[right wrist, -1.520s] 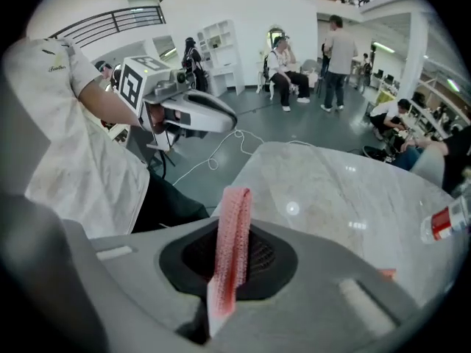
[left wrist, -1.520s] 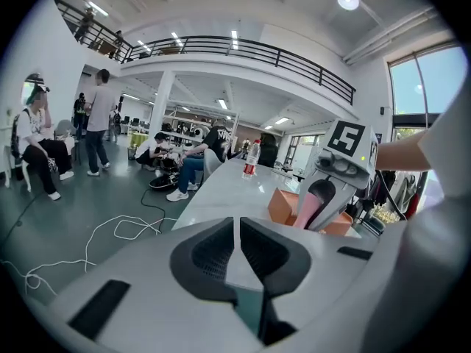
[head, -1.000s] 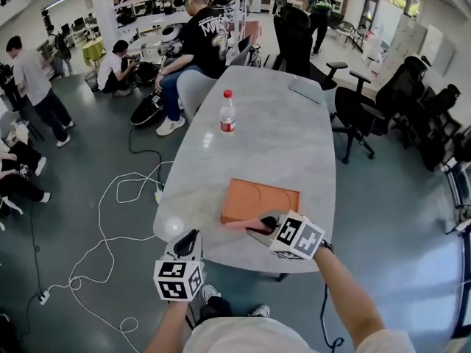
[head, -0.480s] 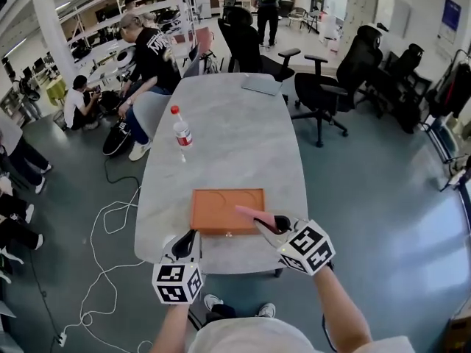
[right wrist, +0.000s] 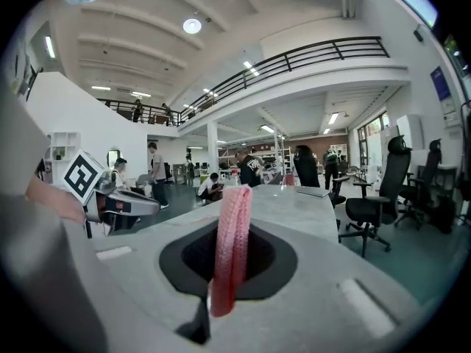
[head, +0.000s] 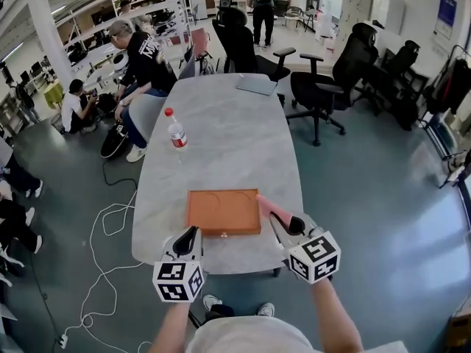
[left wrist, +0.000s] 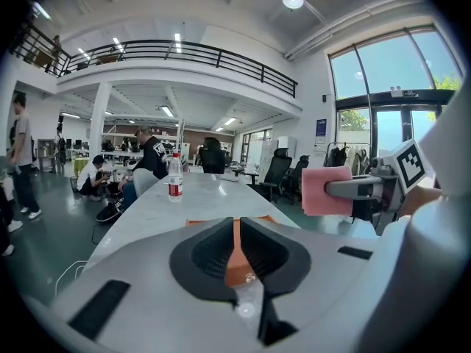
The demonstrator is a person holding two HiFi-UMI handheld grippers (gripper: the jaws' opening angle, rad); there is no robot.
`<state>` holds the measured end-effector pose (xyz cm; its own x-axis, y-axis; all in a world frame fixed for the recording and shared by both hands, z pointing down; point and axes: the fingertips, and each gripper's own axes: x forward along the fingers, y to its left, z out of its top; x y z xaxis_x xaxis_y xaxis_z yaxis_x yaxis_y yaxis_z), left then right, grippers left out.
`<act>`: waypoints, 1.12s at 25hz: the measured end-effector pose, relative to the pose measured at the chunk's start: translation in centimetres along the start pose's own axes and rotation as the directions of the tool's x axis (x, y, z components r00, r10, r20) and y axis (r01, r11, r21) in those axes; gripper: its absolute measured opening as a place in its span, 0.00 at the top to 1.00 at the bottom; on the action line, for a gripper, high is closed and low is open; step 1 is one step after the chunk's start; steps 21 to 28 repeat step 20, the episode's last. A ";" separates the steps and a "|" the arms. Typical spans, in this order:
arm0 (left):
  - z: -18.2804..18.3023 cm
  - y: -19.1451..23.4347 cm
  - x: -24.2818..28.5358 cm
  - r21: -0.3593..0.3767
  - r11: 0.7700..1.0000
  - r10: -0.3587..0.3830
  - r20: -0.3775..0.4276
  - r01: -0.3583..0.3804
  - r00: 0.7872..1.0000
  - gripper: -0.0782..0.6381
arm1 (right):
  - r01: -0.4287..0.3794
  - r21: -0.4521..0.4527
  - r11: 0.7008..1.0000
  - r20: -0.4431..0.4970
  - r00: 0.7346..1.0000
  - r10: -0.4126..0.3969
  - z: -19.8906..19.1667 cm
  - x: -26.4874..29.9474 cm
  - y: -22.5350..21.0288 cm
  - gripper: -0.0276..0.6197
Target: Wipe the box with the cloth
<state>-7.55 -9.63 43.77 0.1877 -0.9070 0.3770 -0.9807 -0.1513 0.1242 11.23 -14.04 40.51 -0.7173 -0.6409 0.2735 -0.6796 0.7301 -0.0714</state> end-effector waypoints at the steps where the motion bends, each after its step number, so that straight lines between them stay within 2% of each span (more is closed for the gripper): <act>1: 0.0 0.0 0.0 0.000 1.000 0.000 -0.001 0.000 1.000 0.85 | 0.005 0.002 1.000 0.001 1.000 -0.005 -0.1 -0.1 -0.1 0.94; 28: -0.3 -0.2 0.3 0.004 1.000 -0.010 -0.007 0.010 1.000 0.85 | 0.005 -0.010 1.000 0.006 1.000 -0.005 0.1 0.2 0.3 0.94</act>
